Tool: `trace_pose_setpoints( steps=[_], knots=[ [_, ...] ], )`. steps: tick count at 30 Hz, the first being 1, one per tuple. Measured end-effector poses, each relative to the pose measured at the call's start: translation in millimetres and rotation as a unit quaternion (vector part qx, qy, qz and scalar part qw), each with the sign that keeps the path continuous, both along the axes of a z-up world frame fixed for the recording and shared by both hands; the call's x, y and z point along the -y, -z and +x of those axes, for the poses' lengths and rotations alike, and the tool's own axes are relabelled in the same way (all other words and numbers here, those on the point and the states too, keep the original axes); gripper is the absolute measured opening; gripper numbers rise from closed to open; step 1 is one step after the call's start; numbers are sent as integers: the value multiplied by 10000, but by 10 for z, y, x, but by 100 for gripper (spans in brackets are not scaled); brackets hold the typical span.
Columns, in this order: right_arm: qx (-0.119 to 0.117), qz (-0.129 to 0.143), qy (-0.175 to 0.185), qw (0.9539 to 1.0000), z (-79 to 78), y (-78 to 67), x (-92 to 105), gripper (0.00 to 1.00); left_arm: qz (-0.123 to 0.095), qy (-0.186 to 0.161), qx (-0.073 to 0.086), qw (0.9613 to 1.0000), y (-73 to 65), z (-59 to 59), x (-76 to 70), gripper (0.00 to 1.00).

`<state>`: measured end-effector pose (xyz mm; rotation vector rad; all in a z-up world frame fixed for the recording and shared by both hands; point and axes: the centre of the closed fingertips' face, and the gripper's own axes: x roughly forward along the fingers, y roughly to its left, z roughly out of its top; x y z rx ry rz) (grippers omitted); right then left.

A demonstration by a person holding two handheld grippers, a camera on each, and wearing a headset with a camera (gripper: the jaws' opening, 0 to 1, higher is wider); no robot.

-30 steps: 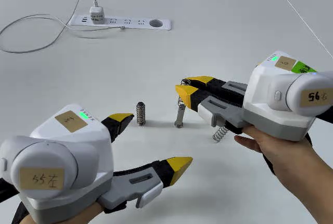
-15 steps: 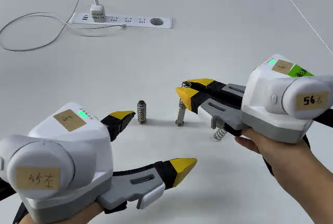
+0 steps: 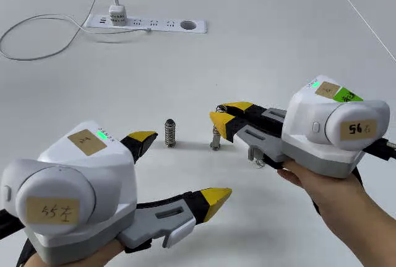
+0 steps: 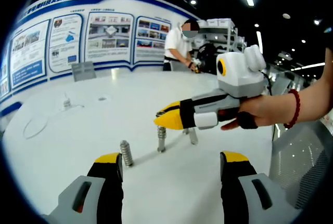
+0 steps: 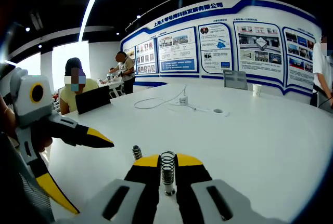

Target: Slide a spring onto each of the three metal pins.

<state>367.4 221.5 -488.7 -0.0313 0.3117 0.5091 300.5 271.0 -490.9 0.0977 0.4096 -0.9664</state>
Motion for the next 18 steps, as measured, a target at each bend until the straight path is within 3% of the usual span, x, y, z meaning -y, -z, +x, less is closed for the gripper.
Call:
trace_pose_setpoints(
  steps=[18],
  knots=[
    [-258,-130,32,9996,-30,243,-11,11,40,8,20,10000,-4,-10,-5,77]
  ],
)
